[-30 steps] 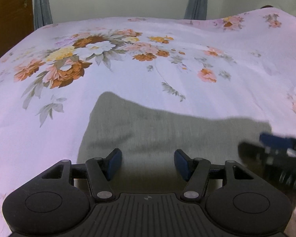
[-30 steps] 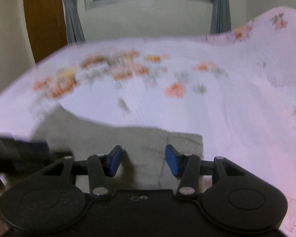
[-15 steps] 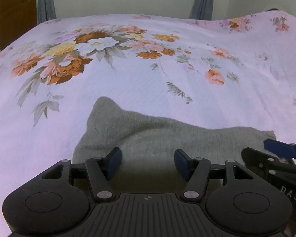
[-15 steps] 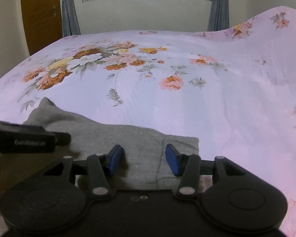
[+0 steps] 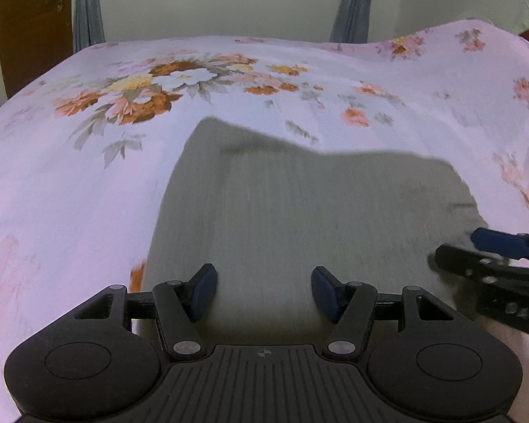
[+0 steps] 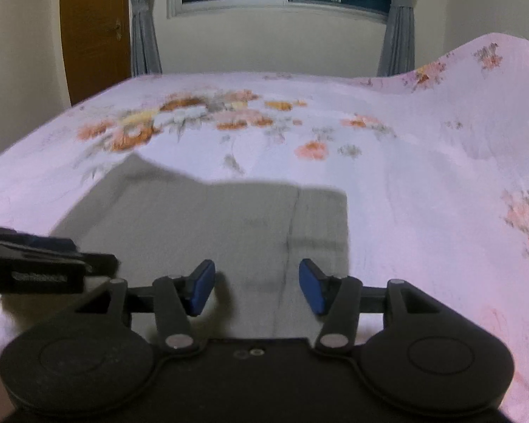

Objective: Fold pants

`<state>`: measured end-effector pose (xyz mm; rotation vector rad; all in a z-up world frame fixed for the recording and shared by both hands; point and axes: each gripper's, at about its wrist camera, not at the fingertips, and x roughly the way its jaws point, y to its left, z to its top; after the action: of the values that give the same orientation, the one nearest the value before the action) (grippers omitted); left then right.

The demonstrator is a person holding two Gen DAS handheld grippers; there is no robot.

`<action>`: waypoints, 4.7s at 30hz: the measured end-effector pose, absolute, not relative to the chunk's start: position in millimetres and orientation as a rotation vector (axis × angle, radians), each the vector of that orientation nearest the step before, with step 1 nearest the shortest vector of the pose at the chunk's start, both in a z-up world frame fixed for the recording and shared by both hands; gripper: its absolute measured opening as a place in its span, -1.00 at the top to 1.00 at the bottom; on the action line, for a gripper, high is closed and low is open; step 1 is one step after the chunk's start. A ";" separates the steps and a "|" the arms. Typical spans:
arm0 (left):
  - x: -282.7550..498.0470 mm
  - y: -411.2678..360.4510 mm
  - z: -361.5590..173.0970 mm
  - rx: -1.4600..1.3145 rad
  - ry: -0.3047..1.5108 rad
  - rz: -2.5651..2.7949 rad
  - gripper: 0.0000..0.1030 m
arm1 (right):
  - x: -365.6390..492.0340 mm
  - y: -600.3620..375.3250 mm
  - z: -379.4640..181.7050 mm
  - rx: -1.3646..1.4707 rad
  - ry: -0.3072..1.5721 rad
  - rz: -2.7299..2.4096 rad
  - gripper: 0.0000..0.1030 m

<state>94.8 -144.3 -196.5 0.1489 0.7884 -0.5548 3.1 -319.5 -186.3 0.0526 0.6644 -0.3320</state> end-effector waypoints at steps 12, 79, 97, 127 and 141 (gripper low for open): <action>60.4 -125.5 -181.5 0.144 0.752 -0.528 -0.18 | -27.0 -311.7 -175.5 0.079 0.630 -0.330 -0.07; 151.6 -119.3 -228.2 -0.136 0.987 -0.691 0.18 | 14.6 -421.2 -238.6 0.739 0.682 -0.042 -0.13; 113.6 -109.0 -145.6 -0.065 0.739 -0.678 0.51 | 13.0 -390.3 -144.7 0.772 0.464 0.125 -0.05; 225.2 -158.2 -111.0 -0.073 0.634 -0.619 0.51 | 116.1 -426.9 -106.8 0.681 0.374 0.155 -0.04; 255.6 -181.5 -174.0 0.001 0.731 -0.605 0.50 | 132.3 -454.3 -165.0 0.728 0.462 0.062 -0.04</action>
<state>255.6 -181.5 -174.0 0.0008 0.7306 -0.6046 132.3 -454.3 -165.0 0.7277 0.4621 0.0616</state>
